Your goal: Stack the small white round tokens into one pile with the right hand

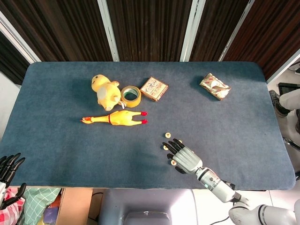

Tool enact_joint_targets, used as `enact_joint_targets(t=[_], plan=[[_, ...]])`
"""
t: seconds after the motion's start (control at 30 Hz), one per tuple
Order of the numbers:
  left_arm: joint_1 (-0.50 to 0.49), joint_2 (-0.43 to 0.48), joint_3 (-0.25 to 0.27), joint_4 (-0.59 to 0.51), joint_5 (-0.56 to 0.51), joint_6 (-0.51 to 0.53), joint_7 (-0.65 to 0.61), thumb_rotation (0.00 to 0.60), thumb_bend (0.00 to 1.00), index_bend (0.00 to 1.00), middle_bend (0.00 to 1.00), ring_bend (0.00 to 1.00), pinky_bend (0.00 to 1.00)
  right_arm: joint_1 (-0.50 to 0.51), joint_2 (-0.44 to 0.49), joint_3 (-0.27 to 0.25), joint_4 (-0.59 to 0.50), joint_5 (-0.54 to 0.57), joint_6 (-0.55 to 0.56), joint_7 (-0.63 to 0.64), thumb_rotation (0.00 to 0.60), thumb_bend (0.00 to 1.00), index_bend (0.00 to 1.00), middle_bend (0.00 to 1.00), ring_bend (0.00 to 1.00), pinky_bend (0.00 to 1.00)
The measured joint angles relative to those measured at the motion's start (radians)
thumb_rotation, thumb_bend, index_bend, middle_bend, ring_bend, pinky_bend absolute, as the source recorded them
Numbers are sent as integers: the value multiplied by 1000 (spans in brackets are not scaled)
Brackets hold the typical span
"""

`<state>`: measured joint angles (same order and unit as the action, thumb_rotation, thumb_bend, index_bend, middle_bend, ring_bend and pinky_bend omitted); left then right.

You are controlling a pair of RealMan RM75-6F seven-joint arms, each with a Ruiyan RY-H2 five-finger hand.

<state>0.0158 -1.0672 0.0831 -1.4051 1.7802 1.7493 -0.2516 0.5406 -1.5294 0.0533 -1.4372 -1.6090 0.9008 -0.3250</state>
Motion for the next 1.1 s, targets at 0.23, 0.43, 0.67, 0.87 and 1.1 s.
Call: enact_joint_targets(t=[0.23, 0.43, 0.67, 0.87, 1.1], plan=[[1, 0, 1, -2, 2, 3, 3, 600, 443, 0, 0, 0, 74, 15, -24, -12, 30, 26, -5, -9, 600, 447, 520, 0, 0, 0], [1, 2, 0, -2, 0, 2, -2, 600, 442, 0, 0, 0, 74, 24, -39, -19, 45, 42, 0, -24, 600, 459, 536, 0, 0, 0], [2, 1, 0, 4, 0, 4, -6, 600, 443, 0, 0, 0, 74, 32, -44, -21, 52, 79, -6, -51, 600, 469, 558, 0, 0, 0], [0, 0, 0, 2, 0, 2, -3, 600, 442, 0, 0, 0, 74, 38, -49, -28, 54, 90, -4, -58, 600, 480, 584, 0, 0, 0], [1, 1, -1, 0, -2, 3, -4, 600, 442, 0, 0, 0, 74, 42, -56, -29, 58, 100, 2, -58, 600, 480, 625, 0, 0, 0]])
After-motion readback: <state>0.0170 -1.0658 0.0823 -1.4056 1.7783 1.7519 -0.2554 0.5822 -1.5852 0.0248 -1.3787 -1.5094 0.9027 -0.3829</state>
